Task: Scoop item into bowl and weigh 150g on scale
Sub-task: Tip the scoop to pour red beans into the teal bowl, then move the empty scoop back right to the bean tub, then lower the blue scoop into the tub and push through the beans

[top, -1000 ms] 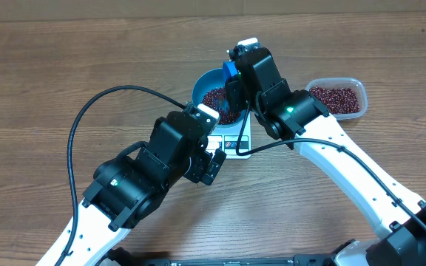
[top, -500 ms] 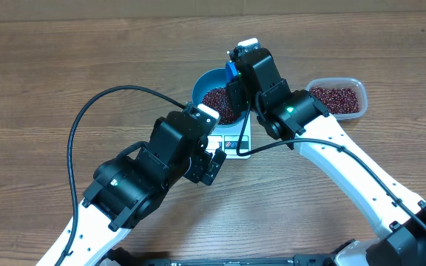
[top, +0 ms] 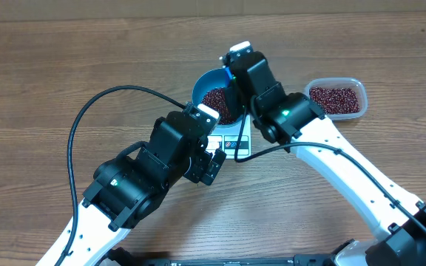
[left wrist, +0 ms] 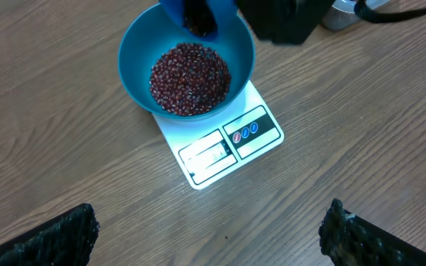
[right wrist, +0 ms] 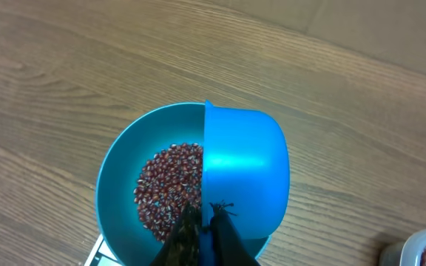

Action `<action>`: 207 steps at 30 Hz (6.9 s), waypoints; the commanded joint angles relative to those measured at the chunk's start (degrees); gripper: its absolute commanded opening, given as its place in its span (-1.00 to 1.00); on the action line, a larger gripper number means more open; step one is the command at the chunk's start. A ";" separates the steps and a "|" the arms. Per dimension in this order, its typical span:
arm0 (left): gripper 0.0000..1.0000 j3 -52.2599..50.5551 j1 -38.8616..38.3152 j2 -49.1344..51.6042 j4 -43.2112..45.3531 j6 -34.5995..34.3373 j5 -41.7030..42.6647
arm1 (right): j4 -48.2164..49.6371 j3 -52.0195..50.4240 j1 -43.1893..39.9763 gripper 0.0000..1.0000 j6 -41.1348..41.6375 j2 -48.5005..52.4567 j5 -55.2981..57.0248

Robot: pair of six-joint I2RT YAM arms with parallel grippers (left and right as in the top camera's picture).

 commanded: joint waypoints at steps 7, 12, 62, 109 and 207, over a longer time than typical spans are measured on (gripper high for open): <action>0.99 -0.66 0.09 0.26 0.02 -0.81 0.70 | 0.09 1.03 3.45 -0.92 -4.85 -1.75 6.10; 0.99 -0.66 0.09 0.26 0.00 -0.79 0.70 | -0.07 1.03 3.48 -0.92 -5.25 -1.75 6.23; 0.99 -0.66 0.09 0.26 0.00 -0.81 0.70 | -17.35 9.86 -12.94 -0.93 15.72 -1.90 28.89; 0.99 -0.66 0.09 0.26 0.02 -0.81 0.70 | -24.74 8.31 -22.10 -0.93 8.41 12.83 23.23; 0.99 -0.66 0.09 0.26 0.00 -0.81 0.70 | -22.56 8.31 -27.96 -0.92 1.14 14.88 1.55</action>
